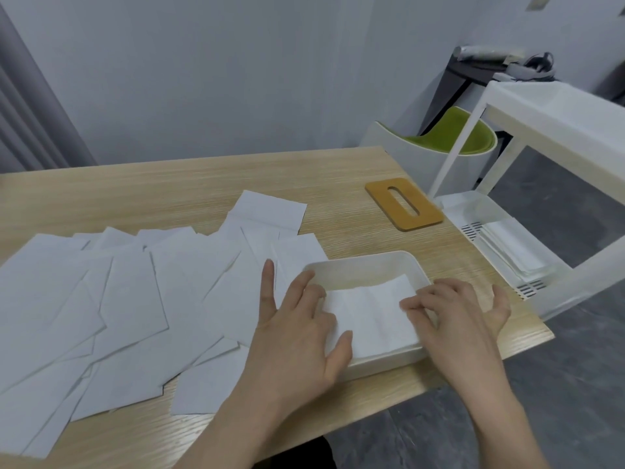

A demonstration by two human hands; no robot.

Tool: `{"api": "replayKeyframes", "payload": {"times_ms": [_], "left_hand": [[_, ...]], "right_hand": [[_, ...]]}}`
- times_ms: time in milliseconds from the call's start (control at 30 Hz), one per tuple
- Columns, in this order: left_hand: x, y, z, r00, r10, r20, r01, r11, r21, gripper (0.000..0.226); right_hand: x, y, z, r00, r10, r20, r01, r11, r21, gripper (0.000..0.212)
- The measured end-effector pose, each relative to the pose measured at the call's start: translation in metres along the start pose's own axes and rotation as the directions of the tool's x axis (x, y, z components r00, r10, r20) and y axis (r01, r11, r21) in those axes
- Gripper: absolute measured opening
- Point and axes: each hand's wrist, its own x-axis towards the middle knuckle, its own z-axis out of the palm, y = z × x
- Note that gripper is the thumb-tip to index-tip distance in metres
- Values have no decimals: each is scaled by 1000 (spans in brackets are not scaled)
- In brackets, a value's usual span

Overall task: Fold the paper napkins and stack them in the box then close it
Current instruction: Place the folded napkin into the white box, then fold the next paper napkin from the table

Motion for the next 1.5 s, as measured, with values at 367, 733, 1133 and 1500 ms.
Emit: {"api": "replayKeyframes", "payload": {"times_ms": [367, 733, 1133, 1500], "left_hand": [[2, -1, -3, 997, 30, 69, -32, 999, 35, 62], [14, -3, -10, 979, 97, 177, -118, 986, 116, 81], [10, -3, -3, 993, 75, 88, -78, 997, 28, 80], [-12, -19, 4, 996, -65, -68, 39, 943, -329, 63]], "right_hand": [[-4, -6, -5, 998, -45, 50, 44, 999, 19, 31], [-4, -2, 4, 965, 5, 261, 0, 1000, -17, 54], [-4, -10, 0, 978, 23, 208, -19, 1000, -19, 38], [-12, -32, -2, 1000, -17, 18, 17, 1000, 15, 23]]}}
